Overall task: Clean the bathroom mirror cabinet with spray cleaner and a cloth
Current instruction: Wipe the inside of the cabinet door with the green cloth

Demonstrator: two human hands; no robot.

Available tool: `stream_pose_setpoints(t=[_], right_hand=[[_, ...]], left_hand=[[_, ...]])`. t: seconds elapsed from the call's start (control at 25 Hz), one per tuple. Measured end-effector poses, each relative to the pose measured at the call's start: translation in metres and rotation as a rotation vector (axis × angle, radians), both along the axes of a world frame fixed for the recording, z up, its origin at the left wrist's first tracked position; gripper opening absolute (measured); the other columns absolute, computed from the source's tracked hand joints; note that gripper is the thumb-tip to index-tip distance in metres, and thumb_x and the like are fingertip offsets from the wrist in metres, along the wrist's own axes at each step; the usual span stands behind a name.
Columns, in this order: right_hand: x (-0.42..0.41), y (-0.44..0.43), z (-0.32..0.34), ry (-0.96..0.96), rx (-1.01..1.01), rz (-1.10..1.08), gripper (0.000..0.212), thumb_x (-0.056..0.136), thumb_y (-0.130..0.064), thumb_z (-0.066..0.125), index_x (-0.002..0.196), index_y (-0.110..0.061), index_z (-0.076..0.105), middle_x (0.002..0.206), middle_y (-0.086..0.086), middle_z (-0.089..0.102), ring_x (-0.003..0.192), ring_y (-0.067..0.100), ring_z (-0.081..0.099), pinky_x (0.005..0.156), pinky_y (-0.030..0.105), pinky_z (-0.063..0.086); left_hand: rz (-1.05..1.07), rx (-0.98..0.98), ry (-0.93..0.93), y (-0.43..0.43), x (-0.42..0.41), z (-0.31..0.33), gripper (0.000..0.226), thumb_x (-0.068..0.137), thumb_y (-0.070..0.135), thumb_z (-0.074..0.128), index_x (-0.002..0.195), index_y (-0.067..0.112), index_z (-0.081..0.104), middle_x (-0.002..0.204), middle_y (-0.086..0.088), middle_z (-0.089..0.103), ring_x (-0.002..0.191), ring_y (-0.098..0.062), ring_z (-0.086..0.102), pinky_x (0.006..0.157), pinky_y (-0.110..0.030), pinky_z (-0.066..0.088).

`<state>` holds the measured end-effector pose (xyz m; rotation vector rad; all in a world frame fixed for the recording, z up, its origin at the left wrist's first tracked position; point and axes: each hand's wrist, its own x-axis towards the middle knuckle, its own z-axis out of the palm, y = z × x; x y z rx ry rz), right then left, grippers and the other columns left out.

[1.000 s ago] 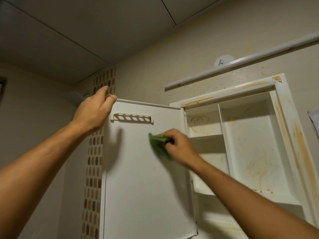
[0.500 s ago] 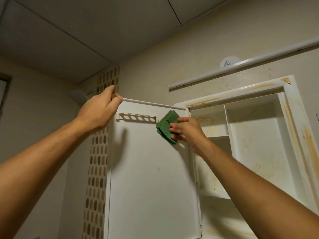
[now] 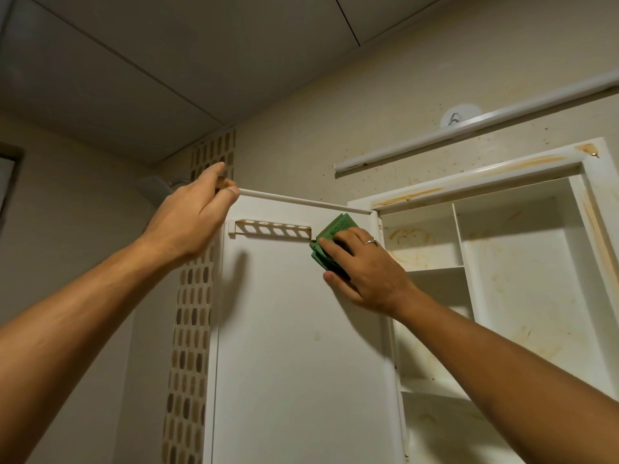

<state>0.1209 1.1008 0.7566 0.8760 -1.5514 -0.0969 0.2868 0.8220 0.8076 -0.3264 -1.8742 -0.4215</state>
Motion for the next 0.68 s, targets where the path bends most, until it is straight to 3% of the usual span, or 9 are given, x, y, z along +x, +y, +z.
stream_pose_setpoints(t=[0.16, 0.28, 0.4, 0.56, 0.68], right_hand=[[-0.014, 0.021, -0.007, 0.013, 0.1, -0.014, 0.067, 0.091, -0.025, 0.056, 0.152, -0.003, 0.042, 0.151, 0.019, 0.046, 0.139, 0.036, 0.042, 0.117, 0.045, 0.038], [-0.015, 0.026, 0.002, 0.103, 0.167, -0.122, 0.057, 0.096, -0.021, 0.048, 0.149, -0.003, 0.044, 0.15, 0.02, 0.047, 0.134, 0.038, 0.046, 0.109, 0.05, 0.045], [-0.014, 0.01, 0.01, 0.113, 0.056, -0.062, 0.045, 0.093, -0.018, 0.051, 0.136, -0.006, 0.057, 0.136, 0.018, 0.055, 0.124, 0.038, 0.05, 0.1, 0.051, 0.049], [-0.022, 0.004, -0.008, -0.015, -0.077, 0.063, 0.052, 0.093, -0.017, 0.049, 0.144, -0.005, 0.054, 0.154, 0.016, 0.044, 0.148, 0.038, 0.032, 0.121, 0.048, 0.033], [-0.022, 0.002, -0.012, 0.014, -0.059, 0.029, 0.055, 0.102, -0.028, 0.041, 0.152, -0.006, 0.044, 0.162, 0.013, 0.036, 0.153, 0.034, 0.025, 0.124, 0.045, 0.027]], left_hand=[[-0.03, -0.018, 0.014, -0.006, -0.004, 0.001, 0.075, 0.097, 0.061, 0.026, 0.162, 0.024, 0.024, 0.151, 0.002, 0.053, 0.138, -0.023, 0.048, 0.114, -0.052, 0.039], [-0.048, -0.024, 0.014, -0.01, -0.009, 0.001, 0.076, 0.096, 0.062, 0.026, 0.162, 0.025, 0.024, 0.154, 0.001, 0.051, 0.141, -0.023, 0.046, 0.116, -0.053, 0.038], [-0.067, -0.028, 0.017, -0.012, -0.011, 0.002, 0.076, 0.096, 0.061, 0.026, 0.162, 0.024, 0.023, 0.155, 0.002, 0.05, 0.142, -0.023, 0.045, 0.116, -0.053, 0.037], [-0.096, -0.043, 0.006, -0.019, -0.014, 0.004, 0.075, 0.096, 0.064, 0.025, 0.162, 0.027, 0.022, 0.155, 0.004, 0.05, 0.143, -0.022, 0.044, 0.117, -0.056, 0.036], [-0.121, -0.048, 0.001, -0.022, -0.016, 0.005, 0.075, 0.096, 0.064, 0.025, 0.162, 0.028, 0.022, 0.154, 0.004, 0.051, 0.143, -0.021, 0.044, 0.117, -0.056, 0.036]])
